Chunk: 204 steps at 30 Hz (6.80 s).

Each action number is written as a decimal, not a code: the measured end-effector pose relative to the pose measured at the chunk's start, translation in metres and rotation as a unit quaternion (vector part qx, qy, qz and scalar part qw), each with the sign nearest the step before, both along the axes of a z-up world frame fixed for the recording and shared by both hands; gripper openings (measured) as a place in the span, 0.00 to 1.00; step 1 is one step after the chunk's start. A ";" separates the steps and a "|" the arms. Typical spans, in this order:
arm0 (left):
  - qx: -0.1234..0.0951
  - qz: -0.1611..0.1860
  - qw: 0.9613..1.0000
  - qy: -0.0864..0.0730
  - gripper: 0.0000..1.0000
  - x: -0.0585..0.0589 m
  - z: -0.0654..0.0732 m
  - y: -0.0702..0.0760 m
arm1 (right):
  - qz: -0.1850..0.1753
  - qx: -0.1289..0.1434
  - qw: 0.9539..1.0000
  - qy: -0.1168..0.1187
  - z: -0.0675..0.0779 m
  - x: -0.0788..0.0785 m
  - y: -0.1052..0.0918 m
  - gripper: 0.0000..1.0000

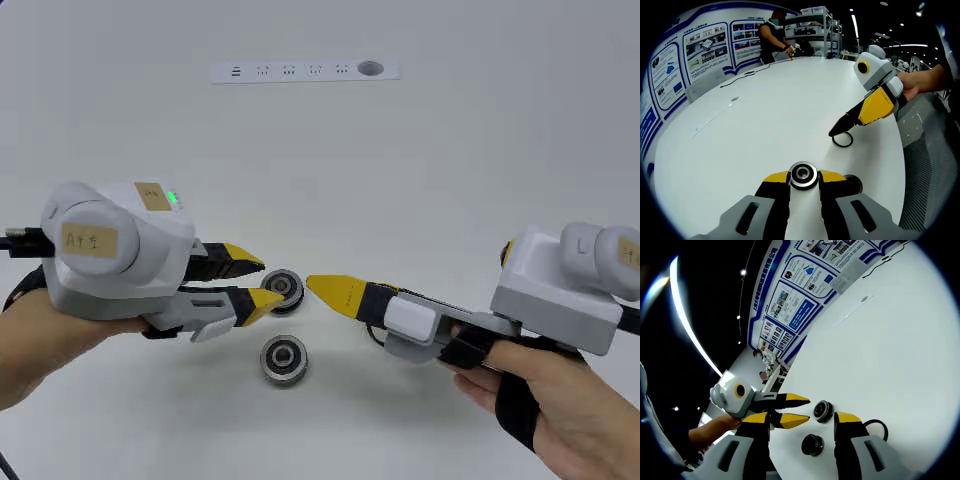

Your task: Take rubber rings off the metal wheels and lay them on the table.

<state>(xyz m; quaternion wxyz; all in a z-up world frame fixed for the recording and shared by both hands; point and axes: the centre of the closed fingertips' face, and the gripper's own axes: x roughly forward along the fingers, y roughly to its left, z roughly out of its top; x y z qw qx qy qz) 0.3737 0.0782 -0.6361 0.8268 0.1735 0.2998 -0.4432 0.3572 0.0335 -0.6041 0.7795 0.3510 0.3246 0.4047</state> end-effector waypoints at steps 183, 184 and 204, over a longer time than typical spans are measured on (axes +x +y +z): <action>0.035 -0.047 0.998 0.006 0.12 0.005 -0.016 -0.004 | 0.024 -0.114 0.993 -0.016 -0.044 0.022 0.040 0.01; 0.036 -0.047 0.998 0.006 0.12 0.005 -0.016 -0.004 | 0.022 -0.108 0.994 -0.013 -0.041 0.023 0.041 0.01; 0.042 -0.045 0.998 0.000 0.13 0.004 -0.016 -0.004 | -0.002 -0.086 0.996 0.030 -0.040 0.023 0.034 0.01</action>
